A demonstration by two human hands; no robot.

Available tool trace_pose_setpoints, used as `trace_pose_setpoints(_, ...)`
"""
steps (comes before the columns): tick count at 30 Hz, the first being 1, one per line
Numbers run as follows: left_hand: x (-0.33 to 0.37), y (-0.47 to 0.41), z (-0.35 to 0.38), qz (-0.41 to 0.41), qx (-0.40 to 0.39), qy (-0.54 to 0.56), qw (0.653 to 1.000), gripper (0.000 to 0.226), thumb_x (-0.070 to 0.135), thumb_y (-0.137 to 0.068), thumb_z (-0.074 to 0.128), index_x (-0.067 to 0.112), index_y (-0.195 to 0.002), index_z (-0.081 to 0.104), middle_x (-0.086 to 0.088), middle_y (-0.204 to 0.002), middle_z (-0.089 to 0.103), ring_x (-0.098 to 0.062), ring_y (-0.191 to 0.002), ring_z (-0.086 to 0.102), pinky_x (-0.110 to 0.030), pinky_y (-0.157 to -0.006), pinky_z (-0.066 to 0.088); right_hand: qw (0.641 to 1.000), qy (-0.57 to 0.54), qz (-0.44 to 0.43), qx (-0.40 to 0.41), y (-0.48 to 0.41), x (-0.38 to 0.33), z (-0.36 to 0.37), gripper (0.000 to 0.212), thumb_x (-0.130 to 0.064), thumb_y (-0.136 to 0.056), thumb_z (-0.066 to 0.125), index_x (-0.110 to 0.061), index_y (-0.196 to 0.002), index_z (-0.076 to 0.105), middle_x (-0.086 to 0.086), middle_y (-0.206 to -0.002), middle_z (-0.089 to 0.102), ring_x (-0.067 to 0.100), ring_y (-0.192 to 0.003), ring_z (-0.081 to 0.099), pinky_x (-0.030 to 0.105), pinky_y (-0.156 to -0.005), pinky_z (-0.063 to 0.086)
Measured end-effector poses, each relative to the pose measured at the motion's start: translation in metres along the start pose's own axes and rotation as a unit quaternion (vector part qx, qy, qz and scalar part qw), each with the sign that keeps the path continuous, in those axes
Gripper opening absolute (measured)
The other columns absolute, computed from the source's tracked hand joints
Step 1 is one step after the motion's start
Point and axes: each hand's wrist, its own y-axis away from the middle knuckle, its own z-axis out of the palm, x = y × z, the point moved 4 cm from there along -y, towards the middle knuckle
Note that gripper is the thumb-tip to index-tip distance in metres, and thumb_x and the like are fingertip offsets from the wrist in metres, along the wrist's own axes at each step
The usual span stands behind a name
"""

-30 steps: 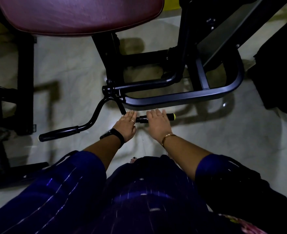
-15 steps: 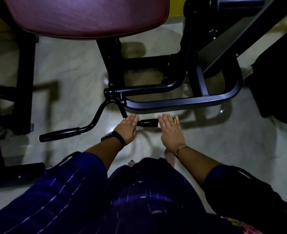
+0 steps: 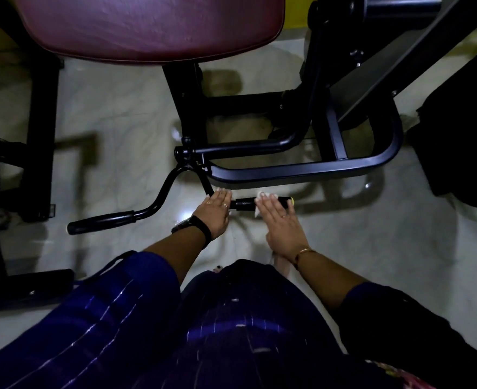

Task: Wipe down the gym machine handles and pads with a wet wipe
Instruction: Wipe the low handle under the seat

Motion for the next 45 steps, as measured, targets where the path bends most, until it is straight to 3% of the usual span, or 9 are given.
trace_pose_setpoints(3,0.0,0.002,0.0,0.002,0.005,-0.01,1.0,0.059,0.028,-0.106,0.027,0.005,-0.155,0.003,-0.013,-0.163,0.006,-0.025,-0.151,0.002,-0.035,-0.12,0.005,0.997,-0.01,0.069,-0.017,-0.009,0.011,-0.012,0.083,-0.009,-0.082,0.048,-0.016,-0.154,0.008,0.005,-0.162,0.009,0.019,-0.149,0.0,0.044,-0.115,-0.014)
trace_pose_setpoints(7,0.004,0.003,0.001,-0.018,0.011,-0.014,1.0,0.059,0.031,-0.106,0.025,0.006,-0.155,0.002,-0.013,-0.163,0.005,-0.024,-0.151,0.002,-0.035,-0.12,0.005,0.994,-0.029,0.093,-0.056,-0.045,-0.015,-0.035,0.049,-0.022,-0.083,0.052,-0.012,-0.131,0.045,0.008,-0.128,0.054,0.028,-0.125,0.044,0.051,-0.117,-0.005)
trace_pose_setpoints(15,0.006,0.003,-0.002,-0.024,0.002,-0.033,0.999,0.059,0.031,-0.106,0.025,0.007,-0.155,0.002,-0.012,-0.164,0.002,-0.023,-0.151,0.001,-0.034,-0.12,0.004,0.999,-0.005,-0.05,0.005,-0.025,-0.046,-0.008,0.077,-0.005,-0.085,0.042,-0.012,-0.154,0.008,0.008,-0.162,0.005,0.024,-0.149,0.0,0.043,-0.116,-0.011)
trace_pose_setpoints(20,0.008,0.002,-0.005,-0.039,-0.023,-0.024,0.999,0.059,0.032,-0.107,0.022,0.007,-0.155,-0.001,-0.013,-0.163,0.002,-0.023,-0.151,0.001,-0.036,-0.12,0.004,0.998,0.042,-0.027,0.041,0.001,0.011,0.004,0.073,-0.007,-0.074,0.024,-0.003,-0.146,0.033,0.016,-0.151,0.037,0.03,-0.141,0.032,0.045,-0.118,0.004)
trace_pose_setpoints(24,0.009,0.003,-0.003,-0.058,-0.032,-0.021,0.998,0.06,0.029,-0.106,0.025,0.008,-0.155,-0.003,-0.013,-0.164,-0.001,-0.024,-0.151,0.0,-0.037,-0.121,0.005,0.998,0.01,0.054,-0.037,-0.026,0.021,-0.023,0.05,-0.008,-0.086,0.029,-0.006,-0.133,0.046,0.015,-0.129,0.054,0.033,-0.126,0.045,0.045,-0.119,-0.001)
trace_pose_setpoints(30,0.013,0.003,-0.004,-0.077,-0.05,0.007,0.996,0.061,0.025,-0.106,0.029,0.008,-0.156,-0.002,-0.013,-0.163,-0.006,-0.025,-0.151,-0.005,-0.038,-0.12,0.004,0.996,0.03,-0.059,-0.068,-0.059,-0.035,-0.03,0.056,-0.015,-0.086,0.051,-0.007,-0.139,0.035,0.017,-0.139,0.044,0.032,-0.134,0.034,0.045,-0.119,0.001)
trace_pose_setpoints(35,0.012,0.004,-0.002,-0.077,-0.046,-0.006,0.996,0.061,0.027,-0.106,0.029,0.009,-0.155,-0.002,-0.012,-0.163,-0.006,-0.024,-0.151,-0.004,-0.038,-0.12,0.005,0.99,0.048,-0.131,0.015,-0.026,-0.036,-0.018,0.068,-0.003,-0.089,0.031,-0.006,-0.153,0.006,0.015,-0.16,0.008,0.029,-0.148,0.006,0.041,-0.115,-0.013)
trace_pose_setpoints(41,0.013,0.004,0.003,-0.086,-0.026,-0.004,0.996,0.063,0.027,-0.106,0.029,0.009,-0.155,-0.005,-0.012,-0.163,-0.009,-0.024,-0.151,-0.006,-0.037,-0.121,0.004,0.994,0.089,-0.054,0.028,-0.01,0.029,-0.006,0.061,-0.007,-0.082,0.02,0.006,-0.133,0.05,0.026,-0.131,0.055,0.038,-0.124,0.052,0.048,-0.119,0.016)
trace_pose_setpoints(45,0.014,0.006,0.007,-0.094,-0.008,-0.018,0.995,0.066,0.027,-0.104,0.03,0.009,-0.155,-0.008,-0.011,-0.163,-0.011,-0.024,-0.151,-0.008,-0.037,-0.121,0.004,0.998,0.047,-0.027,-0.038,-0.04,0.016,-0.025,0.041,-0.01,-0.087,0.038,-0.004,-0.126,0.049,0.013,-0.114,0.059,0.031,-0.11,0.053,0.046,-0.119,0.004)
